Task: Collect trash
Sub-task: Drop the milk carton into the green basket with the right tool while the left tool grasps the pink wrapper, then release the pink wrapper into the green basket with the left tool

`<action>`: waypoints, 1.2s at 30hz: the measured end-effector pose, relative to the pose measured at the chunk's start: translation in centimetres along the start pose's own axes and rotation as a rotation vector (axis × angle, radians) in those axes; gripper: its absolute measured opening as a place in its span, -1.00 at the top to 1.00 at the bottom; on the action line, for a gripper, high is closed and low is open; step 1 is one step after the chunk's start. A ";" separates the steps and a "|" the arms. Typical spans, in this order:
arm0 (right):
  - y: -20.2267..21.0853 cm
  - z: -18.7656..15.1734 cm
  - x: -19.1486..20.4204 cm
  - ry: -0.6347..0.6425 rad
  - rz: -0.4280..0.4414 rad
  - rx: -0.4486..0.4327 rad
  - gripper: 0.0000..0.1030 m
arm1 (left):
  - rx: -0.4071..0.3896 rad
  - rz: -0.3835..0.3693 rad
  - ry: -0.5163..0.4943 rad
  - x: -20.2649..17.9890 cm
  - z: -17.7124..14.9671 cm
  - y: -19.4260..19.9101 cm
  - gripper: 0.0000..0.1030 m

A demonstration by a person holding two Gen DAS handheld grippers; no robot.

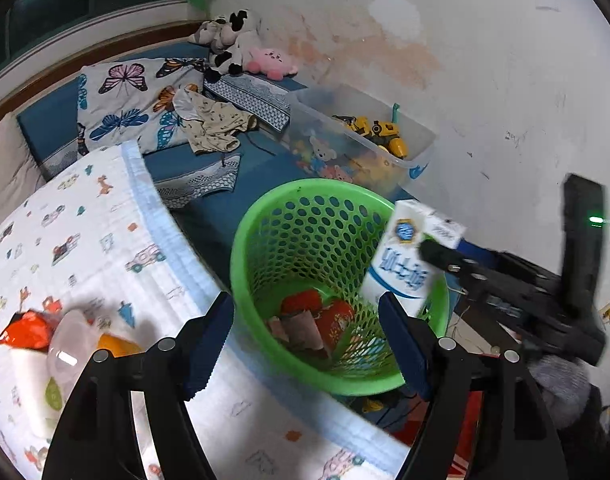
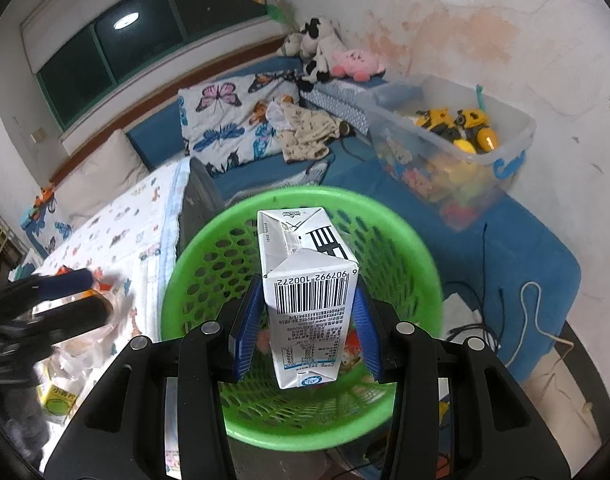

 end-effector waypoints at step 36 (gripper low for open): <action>0.1 -0.3 6.6 -0.016 0.073 -0.024 -0.21 | -0.115 0.198 0.206 17.3 -14.4 15.1 -0.48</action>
Point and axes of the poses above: each gripper's, at about its wrist camera, not at the fingertips, and y roughly against the way its jaws point, x to its left, z to its top, the point moved 2 cm from there along -y, roughly the way its jaws point, and after that the axes turned 6 degrees about y, right-handed, at the moved point
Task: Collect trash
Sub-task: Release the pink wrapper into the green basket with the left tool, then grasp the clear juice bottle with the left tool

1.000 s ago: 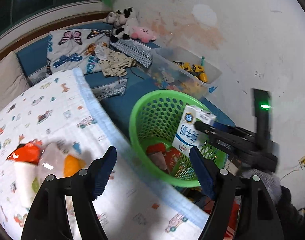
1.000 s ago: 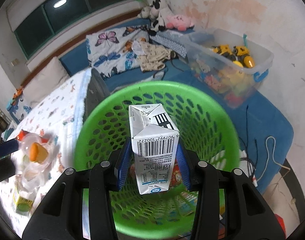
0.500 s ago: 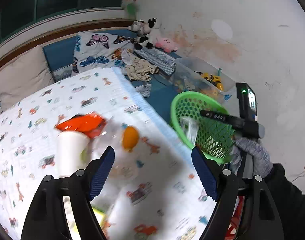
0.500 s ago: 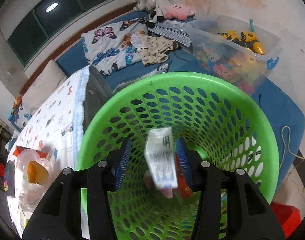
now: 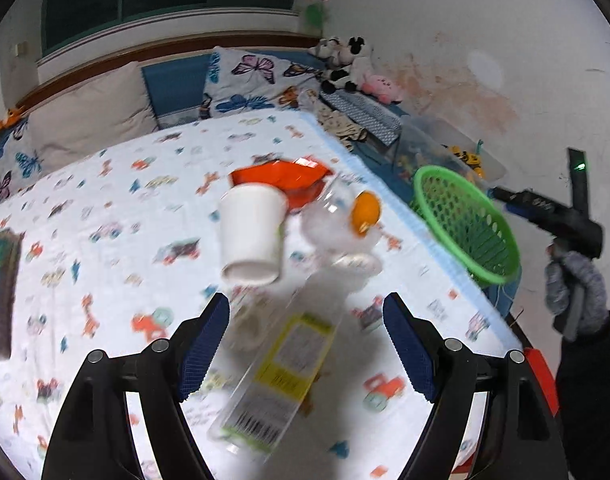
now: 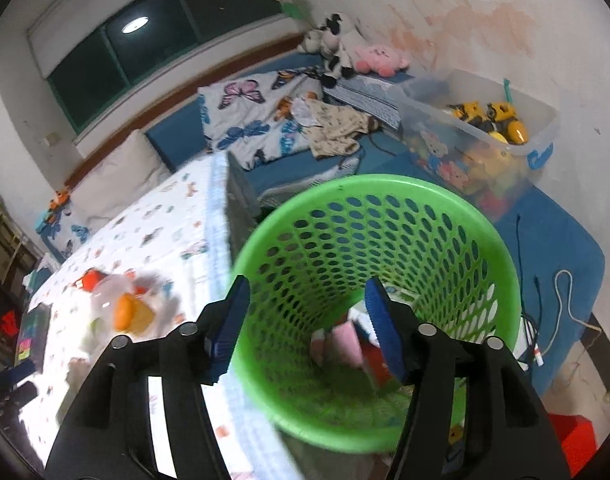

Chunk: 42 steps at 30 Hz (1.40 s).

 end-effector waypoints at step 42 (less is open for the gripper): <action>2.2 -4.7 8.7 0.121 0.155 0.025 -0.40 | 0.148 -0.108 -0.150 -0.9 -1.4 -4.2 0.01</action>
Point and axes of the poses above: each gripper's, at about its wrist camera, not at the fingertips, and y roughly against the way its jaws point, x to its left, z to its top, the point moved 2 cm from there along -y, roughly the way its jaws point, and after that the axes turned 6 degrees about y, right-handed, at the moved point
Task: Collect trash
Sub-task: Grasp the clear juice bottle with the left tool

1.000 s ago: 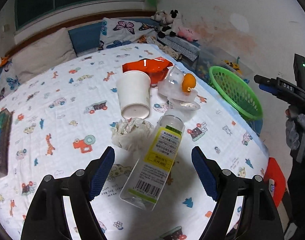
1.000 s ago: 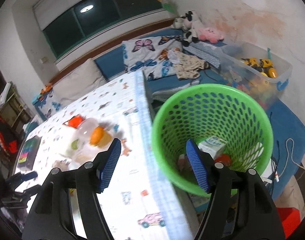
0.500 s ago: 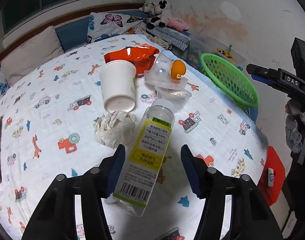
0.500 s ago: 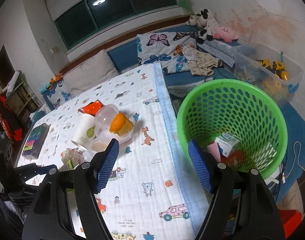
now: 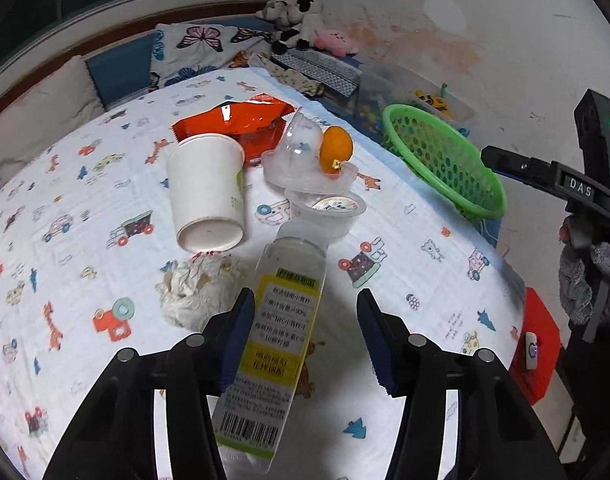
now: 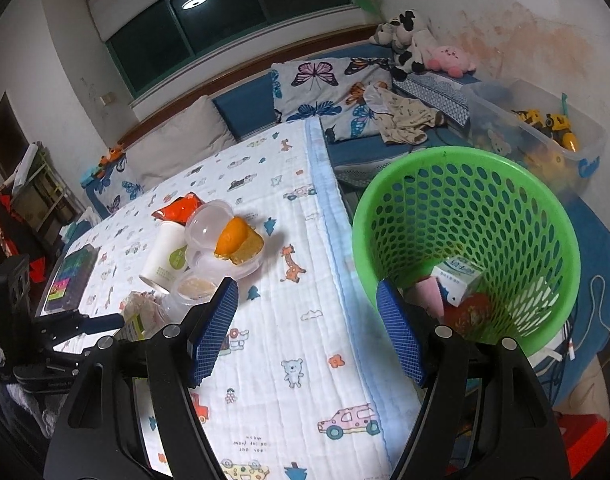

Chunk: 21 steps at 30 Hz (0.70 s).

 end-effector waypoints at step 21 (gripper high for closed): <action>-0.6 -0.2 0.3 0.017 0.006 0.020 -0.42 | 0.082 0.123 -0.138 -1.0 -0.1 -4.0 0.00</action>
Point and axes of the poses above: each gripper's, at about its wrist camera, not at the fingertips, and y roughly against the way its jaws point, x to its left, z to its top, the point moved 2 cm from there along -y, roughly the way its jaws point, and after that the axes turned 6 degrees about y, right-handed, at the moved point
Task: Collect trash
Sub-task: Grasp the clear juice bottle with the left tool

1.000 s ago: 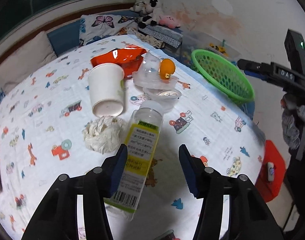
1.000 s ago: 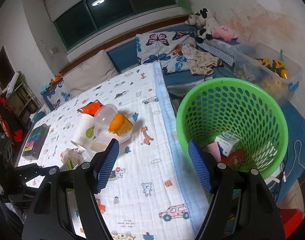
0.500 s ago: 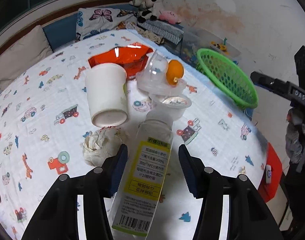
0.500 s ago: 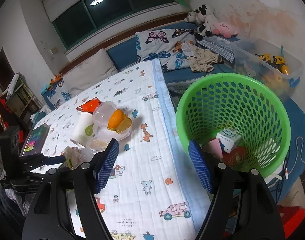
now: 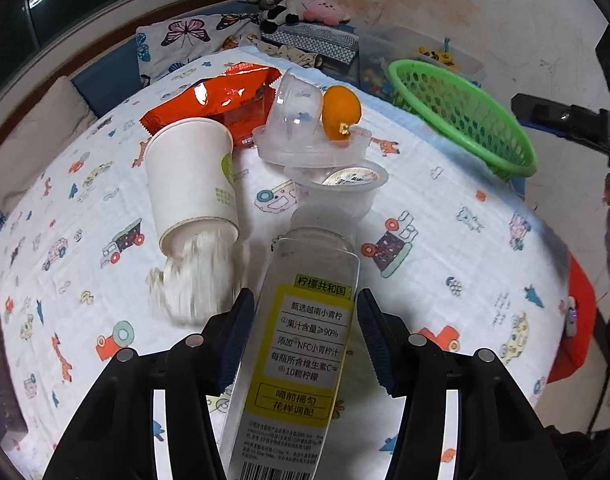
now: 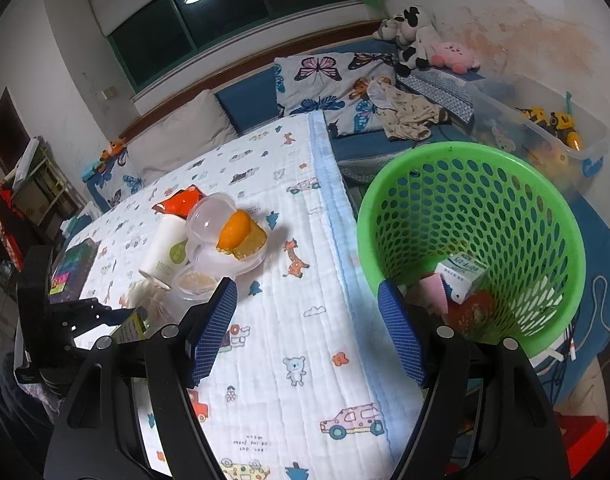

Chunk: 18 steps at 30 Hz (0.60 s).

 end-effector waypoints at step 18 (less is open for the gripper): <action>0.2 -0.5 4.2 0.110 0.051 0.029 -0.42 | -0.248 -0.074 0.208 2.6 -2.5 10.8 0.08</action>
Point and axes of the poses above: each gripper's, at about its wrist camera, not at the fingertips, and y roughly against the way its jaws point, x to its left, z to its top, the point moved 2 cm from there along -y, roughly the way its jaws point, and after that the axes turned 6 degrees about y, right-handed, at the moved point
